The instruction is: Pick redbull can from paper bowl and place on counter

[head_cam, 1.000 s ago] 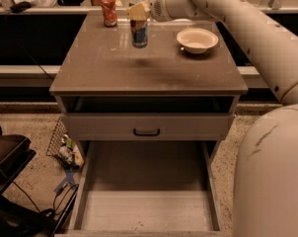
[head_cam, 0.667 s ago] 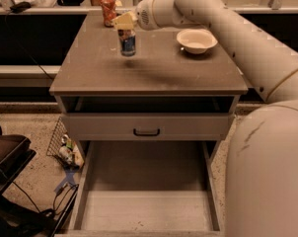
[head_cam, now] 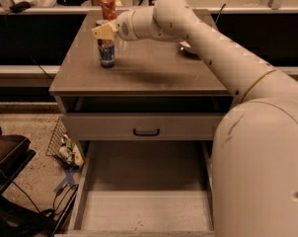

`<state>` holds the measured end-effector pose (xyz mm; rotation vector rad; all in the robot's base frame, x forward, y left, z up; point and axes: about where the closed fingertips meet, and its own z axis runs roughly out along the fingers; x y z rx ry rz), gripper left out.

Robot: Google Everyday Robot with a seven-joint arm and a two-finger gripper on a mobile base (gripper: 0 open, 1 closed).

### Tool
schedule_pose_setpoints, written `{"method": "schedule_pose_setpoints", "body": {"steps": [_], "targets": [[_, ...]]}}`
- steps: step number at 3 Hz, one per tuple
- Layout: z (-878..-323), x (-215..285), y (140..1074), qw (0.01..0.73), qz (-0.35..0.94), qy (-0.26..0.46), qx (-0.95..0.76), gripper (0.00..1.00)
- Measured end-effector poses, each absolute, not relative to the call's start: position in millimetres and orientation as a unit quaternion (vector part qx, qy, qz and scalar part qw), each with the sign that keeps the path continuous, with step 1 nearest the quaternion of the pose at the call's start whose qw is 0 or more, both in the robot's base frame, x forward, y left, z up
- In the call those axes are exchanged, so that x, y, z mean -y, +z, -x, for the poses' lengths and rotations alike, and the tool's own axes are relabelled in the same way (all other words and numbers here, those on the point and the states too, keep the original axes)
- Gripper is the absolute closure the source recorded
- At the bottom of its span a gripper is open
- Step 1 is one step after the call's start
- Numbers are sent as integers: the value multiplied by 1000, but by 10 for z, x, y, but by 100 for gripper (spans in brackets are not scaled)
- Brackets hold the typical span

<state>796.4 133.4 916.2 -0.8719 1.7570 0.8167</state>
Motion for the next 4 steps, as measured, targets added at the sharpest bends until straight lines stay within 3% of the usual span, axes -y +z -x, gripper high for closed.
{"method": "schedule_pose_setpoints", "body": {"steps": [2, 4], "targets": [[-7905, -1472, 9164, 523, 344, 381, -680, 100], [-7861, -1573, 9186, 523, 351, 386, -674, 59]]}}
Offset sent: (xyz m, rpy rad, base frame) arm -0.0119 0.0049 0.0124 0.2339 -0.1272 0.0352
